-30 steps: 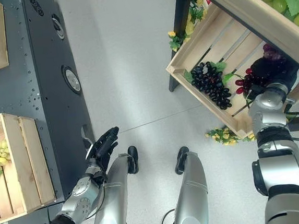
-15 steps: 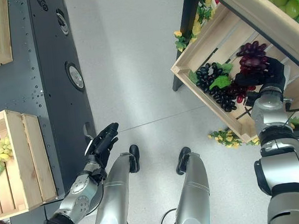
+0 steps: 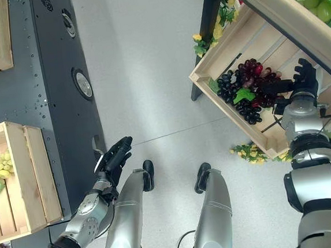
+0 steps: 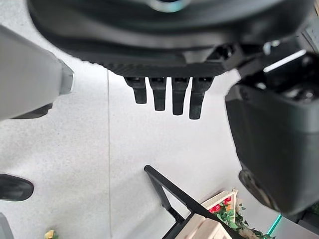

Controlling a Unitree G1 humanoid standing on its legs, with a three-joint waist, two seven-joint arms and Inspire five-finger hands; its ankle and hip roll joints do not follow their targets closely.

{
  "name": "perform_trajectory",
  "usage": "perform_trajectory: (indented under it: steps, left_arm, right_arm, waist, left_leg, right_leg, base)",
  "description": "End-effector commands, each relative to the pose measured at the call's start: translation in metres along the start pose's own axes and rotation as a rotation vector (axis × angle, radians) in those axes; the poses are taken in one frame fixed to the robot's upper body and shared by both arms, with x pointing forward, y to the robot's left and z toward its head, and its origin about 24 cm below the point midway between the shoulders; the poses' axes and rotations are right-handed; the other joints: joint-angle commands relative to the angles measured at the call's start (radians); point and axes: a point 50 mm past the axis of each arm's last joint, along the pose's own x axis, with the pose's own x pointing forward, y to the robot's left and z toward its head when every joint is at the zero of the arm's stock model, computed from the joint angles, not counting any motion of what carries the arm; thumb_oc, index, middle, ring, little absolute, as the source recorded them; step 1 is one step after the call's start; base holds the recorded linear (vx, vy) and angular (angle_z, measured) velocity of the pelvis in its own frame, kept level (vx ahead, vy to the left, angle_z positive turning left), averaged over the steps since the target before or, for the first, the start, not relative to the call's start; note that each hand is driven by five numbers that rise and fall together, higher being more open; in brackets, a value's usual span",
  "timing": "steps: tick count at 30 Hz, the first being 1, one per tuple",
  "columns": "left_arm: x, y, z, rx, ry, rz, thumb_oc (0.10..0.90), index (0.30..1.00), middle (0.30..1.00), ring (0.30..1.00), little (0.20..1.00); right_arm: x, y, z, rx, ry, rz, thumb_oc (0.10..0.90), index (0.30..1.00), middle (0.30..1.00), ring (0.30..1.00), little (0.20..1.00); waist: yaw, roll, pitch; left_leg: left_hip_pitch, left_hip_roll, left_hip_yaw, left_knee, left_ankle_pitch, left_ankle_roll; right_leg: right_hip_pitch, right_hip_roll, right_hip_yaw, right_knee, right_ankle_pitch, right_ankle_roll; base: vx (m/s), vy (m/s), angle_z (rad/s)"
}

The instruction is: Pick up the fruits from the basket on one side to the basket on the other side

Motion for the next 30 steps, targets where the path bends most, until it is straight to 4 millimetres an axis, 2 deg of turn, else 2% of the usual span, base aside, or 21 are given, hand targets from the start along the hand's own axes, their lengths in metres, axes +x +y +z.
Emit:
perform_trajectory:
  steps: [1, 4, 5, 7, 8, 12, 13, 18, 22, 24, 27, 28, 30]
  left_arm:
    - [-0.004, -0.015, 0.024, -0.042, -0.134, -0.089, 0.8, 0.9, 0.9, 0.9, 0.9]
    - [-0.004, -0.017, 0.025, -0.048, -0.137, -0.091, 0.8, 0.9, 0.9, 0.9, 0.9]
    - [-0.003, -0.018, 0.026, -0.049, -0.137, -0.09, 0.8, 0.9, 0.9, 0.9, 0.9]
    - [-0.002, -0.019, 0.026, -0.047, -0.138, -0.091, 0.8, 0.9, 0.9, 0.9, 0.9]
    - [-0.001, -0.021, 0.027, -0.044, -0.139, -0.091, 0.8, 0.9, 0.9, 0.9, 0.9]
    - [0.002, -0.02, 0.027, -0.035, -0.138, -0.086, 0.8, 0.9, 0.9, 0.9, 0.9]
    - [0.002, -0.02, 0.027, -0.03, -0.141, -0.083, 0.8, 0.9, 0.9, 0.9, 0.9]
    - [0.004, -0.019, 0.028, -0.029, -0.145, -0.06, 0.8, 0.9, 0.9, 0.9, 0.9]
    - [0.006, -0.015, 0.028, -0.038, -0.139, -0.036, 0.8, 0.9, 0.9, 0.9, 0.9]
    - [0.004, -0.013, 0.022, -0.04, -0.123, -0.025, 0.8, 0.9, 0.9, 0.9, 0.9]
    - [0.004, -0.014, 0.019, -0.041, -0.116, -0.017, 0.8, 0.9, 0.9, 0.9, 0.9]
    - [0.004, -0.014, 0.017, -0.047, -0.114, -0.008, 0.8, 0.9, 0.9, 0.9, 0.9]
    - [0.003, -0.013, 0.016, -0.047, -0.114, -0.001, 0.8, 0.9, 0.9, 0.9, 0.9]
  right_arm:
    - [0.005, -0.038, 0.065, -0.014, -0.244, -0.103, 0.8, 0.9, 0.9, 0.9, 0.9]
    - [0.0, -0.021, 0.068, 0.046, -0.314, -0.021, 0.8, 0.9, 0.9, 0.9, 0.9]
    - [-0.005, -0.008, 0.068, 0.051, -0.381, 0.037, 0.8, 0.9, 0.9, 0.9, 0.9]
    - [-0.009, 0.001, 0.065, 0.041, -0.413, 0.066, 0.8, 0.9, 0.9, 0.9, 0.9]
    - [-0.015, 0.011, 0.056, 0.03, -0.44, 0.096, 0.8, 0.9, 0.9, 0.9, 0.9]
    - [-0.027, 0.027, 0.039, 0.031, -0.497, 0.13, 0.8, 0.9, 0.9, 0.9, 0.9]
    - [-0.035, 0.038, 0.03, 0.026, -0.518, 0.149, 0.8, 0.9, 0.9, 0.9, 0.9]
    - [-0.055, 0.057, 0.004, 0.064, -0.528, 0.145, 0.8, 0.9, 0.9, 0.9, 0.9]
    - [-0.073, 0.071, -0.016, 0.156, -0.487, 0.173, 0.8, 0.9, 0.9, 0.9, 0.9]
    - [-0.085, 0.081, -0.033, 0.198, -0.432, 0.215, 0.8, 0.9, 0.9, 0.9, 0.9]
    - [-0.096, 0.095, -0.046, 0.206, -0.383, 0.277, 0.8, 0.9, 0.9, 0.9, 0.9]
    - [-0.106, 0.102, -0.059, 0.196, -0.352, 0.331, 0.8, 0.9, 0.9, 0.9, 0.9]
    - [-0.112, 0.105, -0.068, 0.189, -0.331, 0.36, 0.8, 0.9, 0.9, 0.9, 0.9]
  waist:
    - [0.0, 0.005, -0.014]
    - [-0.004, 0.004, -0.014]
    - [-0.009, 0.002, -0.014]
    - [-0.012, 0.0, -0.014]
    - [-0.016, -0.002, -0.014]
    - [-0.025, -0.008, -0.014]
    - [-0.029, -0.012, -0.014]
    - [-0.043, -0.019, -0.014]
    - [-0.058, -0.024, -0.017]
    - [-0.065, -0.027, -0.029]
    - [-0.069, -0.031, -0.041]
    - [-0.071, -0.035, -0.052]
    - [-0.072, -0.037, -0.063]
  left_leg:
    - [0.099, -0.014, 0.056, 0.03, -0.136, 0.086]
    - [0.114, -0.013, 0.058, 0.024, -0.136, 0.085]
    - [0.134, -0.014, 0.06, 0.012, -0.135, 0.083]
    - [0.151, -0.013, 0.063, 0.003, -0.133, 0.081]
    - [0.177, -0.013, 0.066, -0.015, -0.129, 0.08]
    - [0.235, -0.013, 0.074, -0.057, -0.118, 0.075]
    - [0.264, -0.011, 0.078, -0.078, -0.111, 0.071]
    - [0.326, -0.003, 0.085, -0.118, -0.102, 0.065]
    - [0.367, 0.006, 0.093, -0.143, -0.098, 0.056]
    - [0.392, 0.012, 0.096, -0.159, -0.096, 0.05]
    - [0.415, 0.013, 0.098, -0.179, -0.092, 0.045]
    - [0.438, 0.014, 0.1, -0.202, -0.085, 0.043]
    - [0.454, 0.014, 0.102, -0.219, -0.079, 0.04]
  right_leg:
    - [0.105, 0.029, -0.024, -0.004, -0.005, -0.07]
    - [0.121, 0.03, -0.022, -0.013, -0.006, -0.072]
    - [0.14, 0.031, -0.021, -0.023, -0.005, -0.07]
    - [0.155, 0.032, -0.019, -0.032, -0.002, -0.069]
    - [0.181, 0.031, -0.019, -0.049, 0.001, -0.066]
    - [0.24, 0.033, -0.02, -0.094, 0.012, -0.057]
    - [0.273, 0.034, -0.023, -0.12, 0.019, -0.053]
    - [0.339, 0.04, -0.022, -0.169, 0.031, -0.046]
    - [0.386, 0.049, -0.019, -0.209, 0.037, -0.041]
    - [0.415, 0.057, -0.015, -0.234, 0.038, -0.042]
    - [0.44, 0.062, -0.012, -0.259, 0.04, -0.042]
    - [0.463, 0.067, -0.008, -0.281, 0.043, -0.041]
    - [0.478, 0.068, -0.008, -0.298, 0.046, -0.04]
  base:
    - [0.0, 0.0, 0.0]
    - [0.0, 0.0, 0.0]
    - [0.0, 0.0, 0.0]
    - [0.0, 0.0, 0.0]
    - [0.0, 0.0, 0.0]
    - [0.01, 0.004, 0.07]
    - [0.01, 0.005, 0.14]
    - [0.01, 0.002, 0.08]
    - [0.0, 0.0, 0.0]
    - [0.04, 0.024, -0.03]
    - [0.04, 0.018, -0.1]
    - [0.05, 0.016, -0.09]
    - [0.07, 0.011, -0.03]
